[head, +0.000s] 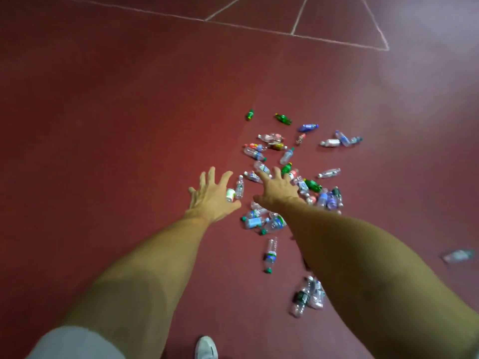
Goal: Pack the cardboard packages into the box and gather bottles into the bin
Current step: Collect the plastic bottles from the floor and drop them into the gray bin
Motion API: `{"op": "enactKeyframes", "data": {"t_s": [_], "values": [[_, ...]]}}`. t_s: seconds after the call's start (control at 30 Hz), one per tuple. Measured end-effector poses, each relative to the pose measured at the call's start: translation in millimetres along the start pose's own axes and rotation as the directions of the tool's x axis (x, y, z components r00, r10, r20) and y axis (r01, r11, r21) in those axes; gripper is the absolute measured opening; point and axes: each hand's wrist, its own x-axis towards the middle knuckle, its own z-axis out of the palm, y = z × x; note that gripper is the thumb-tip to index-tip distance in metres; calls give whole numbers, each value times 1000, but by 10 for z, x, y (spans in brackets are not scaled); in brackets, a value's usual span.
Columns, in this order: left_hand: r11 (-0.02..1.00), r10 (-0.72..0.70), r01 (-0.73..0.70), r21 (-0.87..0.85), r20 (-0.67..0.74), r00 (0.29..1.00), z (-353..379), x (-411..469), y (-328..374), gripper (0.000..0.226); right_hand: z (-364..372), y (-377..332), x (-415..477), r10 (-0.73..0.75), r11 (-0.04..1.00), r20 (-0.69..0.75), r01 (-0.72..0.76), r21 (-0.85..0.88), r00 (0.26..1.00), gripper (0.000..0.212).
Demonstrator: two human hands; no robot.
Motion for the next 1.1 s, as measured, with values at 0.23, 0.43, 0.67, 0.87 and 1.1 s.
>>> {"op": "enactKeyframes", "data": {"t_s": [0.23,0.43,0.67,0.87,1.1], "values": [[966,229,-244,80,159,960,367,422,871,85,334,1146,-378,314,938,82,-322,130,946,80],[918,361,-388,77,240,901,788,614,1748,76,379,2003,-502,426,885,73,-432,172,902,82],[916,334,-385,116,314,889,1450,850,2321,77,694,2776,-261,408,890,142,-428,159,902,83],[926,318,-366,91,333,888,2502,1294,2460,77,1629,3242,-38,413,877,238,-455,158,879,81],[916,362,-399,33,358,861,4110,1782,2207,77,3115,3653,534,474,840,233,-515,169,849,85]]}}
